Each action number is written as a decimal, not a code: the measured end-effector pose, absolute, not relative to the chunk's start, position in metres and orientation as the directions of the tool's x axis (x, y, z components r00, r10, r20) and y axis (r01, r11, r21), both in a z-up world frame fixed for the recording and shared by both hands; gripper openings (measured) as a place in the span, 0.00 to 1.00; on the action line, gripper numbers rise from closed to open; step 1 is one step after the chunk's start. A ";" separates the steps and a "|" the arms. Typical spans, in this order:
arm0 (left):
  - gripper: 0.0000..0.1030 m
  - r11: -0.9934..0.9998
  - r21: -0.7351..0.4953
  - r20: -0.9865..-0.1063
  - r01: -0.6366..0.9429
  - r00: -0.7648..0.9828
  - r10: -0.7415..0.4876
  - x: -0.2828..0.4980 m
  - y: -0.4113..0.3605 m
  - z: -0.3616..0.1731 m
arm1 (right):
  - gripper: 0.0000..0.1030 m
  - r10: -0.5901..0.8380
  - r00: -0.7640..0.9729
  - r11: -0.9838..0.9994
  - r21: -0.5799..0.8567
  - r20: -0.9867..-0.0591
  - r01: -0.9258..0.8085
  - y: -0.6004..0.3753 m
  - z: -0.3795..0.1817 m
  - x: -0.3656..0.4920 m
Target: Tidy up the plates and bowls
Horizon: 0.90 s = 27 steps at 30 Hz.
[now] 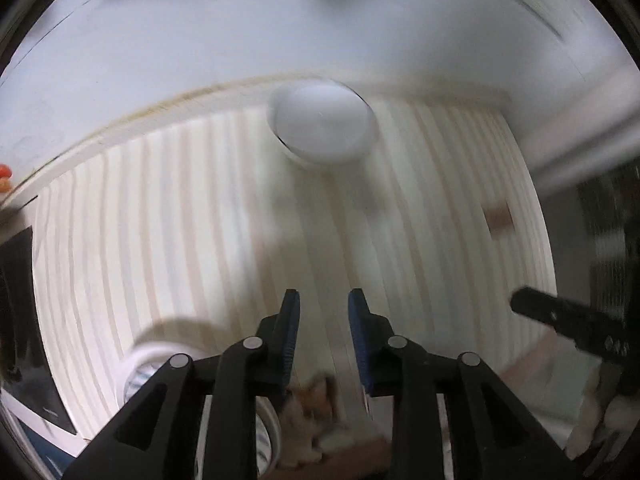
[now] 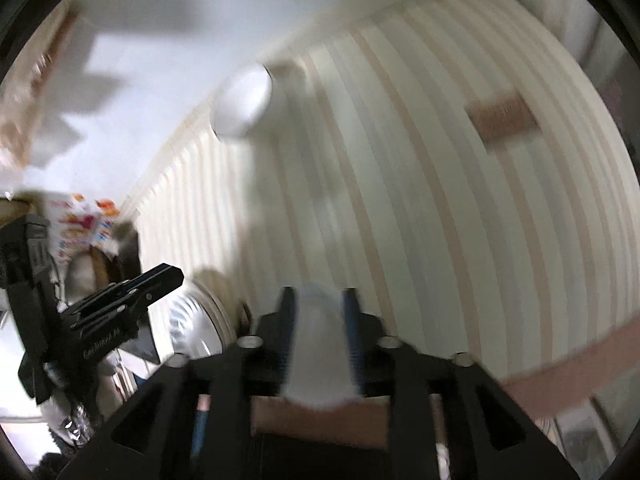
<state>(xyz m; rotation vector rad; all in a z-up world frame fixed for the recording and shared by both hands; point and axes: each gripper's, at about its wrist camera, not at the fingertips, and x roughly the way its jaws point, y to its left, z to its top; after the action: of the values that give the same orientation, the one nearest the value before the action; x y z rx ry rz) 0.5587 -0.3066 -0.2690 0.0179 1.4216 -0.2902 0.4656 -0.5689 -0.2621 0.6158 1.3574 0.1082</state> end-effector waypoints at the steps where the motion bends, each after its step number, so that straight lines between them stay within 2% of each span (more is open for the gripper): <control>1: 0.23 0.969 -0.173 -0.973 0.174 0.122 -0.195 0.575 -0.302 -0.272 | 0.44 0.415 0.249 0.841 0.473 -0.875 0.261 -0.569 -0.260 0.485; 10: 0.23 0.982 -0.184 -0.979 0.032 0.083 -0.186 0.671 -0.292 -0.326 | 0.45 0.403 0.286 0.869 0.462 -0.869 0.176 -0.545 -0.292 0.628; 20: 0.23 0.991 -0.113 -0.993 0.071 0.006 -0.114 0.706 -0.316 -0.387 | 0.44 0.350 0.230 0.903 0.392 -0.908 0.174 -0.532 -0.349 0.693; 22: 0.22 0.992 -0.099 -0.995 0.084 0.007 -0.100 0.707 -0.319 -0.393 | 0.39 0.347 0.226 0.904 0.389 -0.910 0.179 -0.529 -0.355 0.698; 25: 0.11 0.991 -0.102 -0.994 0.092 0.014 -0.104 0.706 -0.321 -0.398 | 0.22 0.337 0.217 0.909 0.376 -0.916 0.179 -0.527 -0.361 0.701; 26: 0.10 0.989 -0.111 -0.994 0.093 0.015 -0.113 0.706 -0.322 -0.399 | 0.13 0.332 0.218 0.911 0.371 -0.918 0.178 -0.526 -0.362 0.702; 27: 0.07 0.989 -0.117 -0.993 0.092 0.017 -0.119 0.709 -0.327 -0.401 | 0.11 0.327 0.218 0.914 0.367 -0.920 0.176 -0.525 -0.363 0.703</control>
<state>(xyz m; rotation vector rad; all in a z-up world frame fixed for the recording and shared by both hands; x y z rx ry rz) 0.7086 -0.3268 -0.4014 -0.0216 1.5447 -0.1645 0.7030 -0.5248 -0.3633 0.4401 1.3599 0.1093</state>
